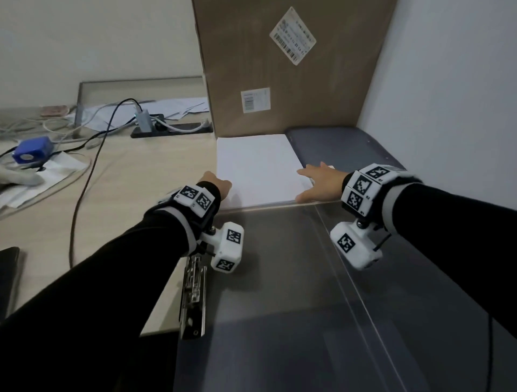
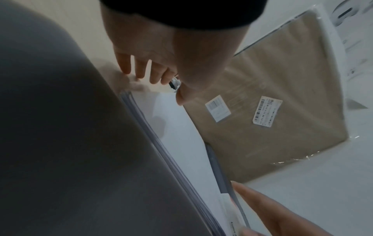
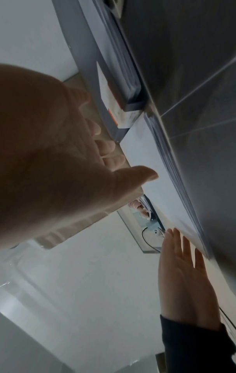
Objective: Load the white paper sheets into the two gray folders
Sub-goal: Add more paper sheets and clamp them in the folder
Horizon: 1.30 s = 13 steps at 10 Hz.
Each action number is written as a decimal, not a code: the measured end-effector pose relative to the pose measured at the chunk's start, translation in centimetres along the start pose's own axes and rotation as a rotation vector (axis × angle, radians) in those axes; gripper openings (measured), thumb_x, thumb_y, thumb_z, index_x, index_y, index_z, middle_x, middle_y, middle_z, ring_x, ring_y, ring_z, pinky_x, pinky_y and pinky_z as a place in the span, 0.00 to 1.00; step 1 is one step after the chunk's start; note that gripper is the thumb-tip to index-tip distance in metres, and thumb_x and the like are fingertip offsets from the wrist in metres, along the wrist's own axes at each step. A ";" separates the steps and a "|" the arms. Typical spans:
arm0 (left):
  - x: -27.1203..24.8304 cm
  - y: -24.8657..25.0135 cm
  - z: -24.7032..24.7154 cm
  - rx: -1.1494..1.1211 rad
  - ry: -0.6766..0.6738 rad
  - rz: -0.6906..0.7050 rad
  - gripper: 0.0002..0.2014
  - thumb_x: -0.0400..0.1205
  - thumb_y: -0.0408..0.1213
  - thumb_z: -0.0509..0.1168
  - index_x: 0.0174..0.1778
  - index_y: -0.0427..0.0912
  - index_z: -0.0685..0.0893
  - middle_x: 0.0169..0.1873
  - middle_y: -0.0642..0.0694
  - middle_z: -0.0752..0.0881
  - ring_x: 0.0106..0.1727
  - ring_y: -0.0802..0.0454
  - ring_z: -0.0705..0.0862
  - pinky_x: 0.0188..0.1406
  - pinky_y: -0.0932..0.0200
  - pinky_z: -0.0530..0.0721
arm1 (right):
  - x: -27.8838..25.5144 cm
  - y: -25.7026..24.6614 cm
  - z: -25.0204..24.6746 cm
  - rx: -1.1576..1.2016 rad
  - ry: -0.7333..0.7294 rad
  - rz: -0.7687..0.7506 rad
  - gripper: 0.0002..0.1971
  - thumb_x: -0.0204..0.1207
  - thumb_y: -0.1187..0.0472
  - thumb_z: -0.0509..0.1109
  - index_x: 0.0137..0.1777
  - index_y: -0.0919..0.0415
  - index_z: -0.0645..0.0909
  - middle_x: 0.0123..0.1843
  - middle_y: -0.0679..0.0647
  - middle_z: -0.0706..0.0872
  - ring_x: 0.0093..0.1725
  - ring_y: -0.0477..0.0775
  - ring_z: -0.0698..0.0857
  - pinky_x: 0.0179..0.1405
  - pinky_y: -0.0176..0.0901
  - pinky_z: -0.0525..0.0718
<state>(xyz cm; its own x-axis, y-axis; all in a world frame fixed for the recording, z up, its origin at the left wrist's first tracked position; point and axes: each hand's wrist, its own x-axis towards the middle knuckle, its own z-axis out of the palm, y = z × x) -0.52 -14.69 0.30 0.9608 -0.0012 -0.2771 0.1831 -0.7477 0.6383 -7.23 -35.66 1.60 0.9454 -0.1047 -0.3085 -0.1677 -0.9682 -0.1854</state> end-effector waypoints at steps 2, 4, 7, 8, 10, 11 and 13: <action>1.6 0.4 1.2 0.013 -0.020 -0.017 0.28 0.85 0.41 0.55 0.79 0.30 0.60 0.78 0.35 0.68 0.77 0.39 0.69 0.72 0.53 0.68 | 3.3 1.5 0.3 -0.040 0.003 0.040 0.43 0.73 0.37 0.66 0.83 0.53 0.54 0.87 0.56 0.49 0.85 0.66 0.39 0.80 0.66 0.46; 2.1 0.2 1.1 0.028 -0.046 0.015 0.29 0.86 0.44 0.53 0.82 0.34 0.57 0.82 0.40 0.60 0.82 0.42 0.62 0.78 0.54 0.61 | 3.9 2.7 1.2 -0.042 -0.053 0.056 0.46 0.73 0.35 0.65 0.80 0.66 0.56 0.84 0.61 0.52 0.84 0.66 0.49 0.81 0.58 0.56; 2.3 0.5 1.2 0.094 -0.104 0.067 0.28 0.87 0.44 0.49 0.82 0.35 0.58 0.83 0.41 0.58 0.84 0.45 0.58 0.80 0.57 0.56 | 3.6 3.1 1.3 0.038 -0.112 0.032 0.50 0.76 0.34 0.60 0.84 0.62 0.38 0.86 0.57 0.36 0.85 0.60 0.35 0.83 0.58 0.43; 3.0 0.5 0.8 -0.055 -0.008 0.043 0.27 0.84 0.41 0.57 0.78 0.31 0.66 0.78 0.36 0.69 0.78 0.40 0.69 0.76 0.53 0.66 | 3.4 3.1 1.2 0.053 -0.110 0.043 0.49 0.76 0.34 0.59 0.84 0.62 0.37 0.86 0.56 0.36 0.85 0.60 0.35 0.83 0.57 0.43; 3.8 0.8 0.0 -0.492 -0.033 -0.169 0.25 0.78 0.40 0.65 0.69 0.30 0.75 0.64 0.35 0.83 0.59 0.37 0.83 0.57 0.47 0.83 | 3.3 2.8 1.2 0.093 -0.107 0.056 0.43 0.81 0.37 0.53 0.84 0.62 0.39 0.86 0.57 0.37 0.85 0.60 0.37 0.83 0.55 0.42; 3.2 1.6 0.5 -0.320 -0.062 -0.150 0.21 0.85 0.35 0.57 0.74 0.30 0.71 0.72 0.34 0.76 0.67 0.38 0.78 0.51 0.57 0.75 | 3.7 2.8 1.2 0.119 -0.106 0.067 0.39 0.82 0.38 0.48 0.85 0.62 0.43 0.87 0.57 0.38 0.85 0.61 0.36 0.84 0.56 0.42; 1.7 1.5 -1.0 -0.212 0.132 -0.036 0.20 0.86 0.29 0.53 0.73 0.28 0.72 0.72 0.33 0.76 0.73 0.38 0.76 0.59 0.57 0.80 | 2.8 2.2 -0.3 0.346 0.048 0.100 0.32 0.84 0.42 0.48 0.76 0.68 0.69 0.80 0.65 0.68 0.79 0.62 0.67 0.76 0.50 0.64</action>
<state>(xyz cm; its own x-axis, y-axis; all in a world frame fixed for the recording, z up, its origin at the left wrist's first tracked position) 1.55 -15.21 1.52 0.9692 0.1203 -0.2150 0.2440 -0.5899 0.7697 -4.88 -38.14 0.56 0.9301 -0.2135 -0.2989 -0.3371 -0.8191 -0.4641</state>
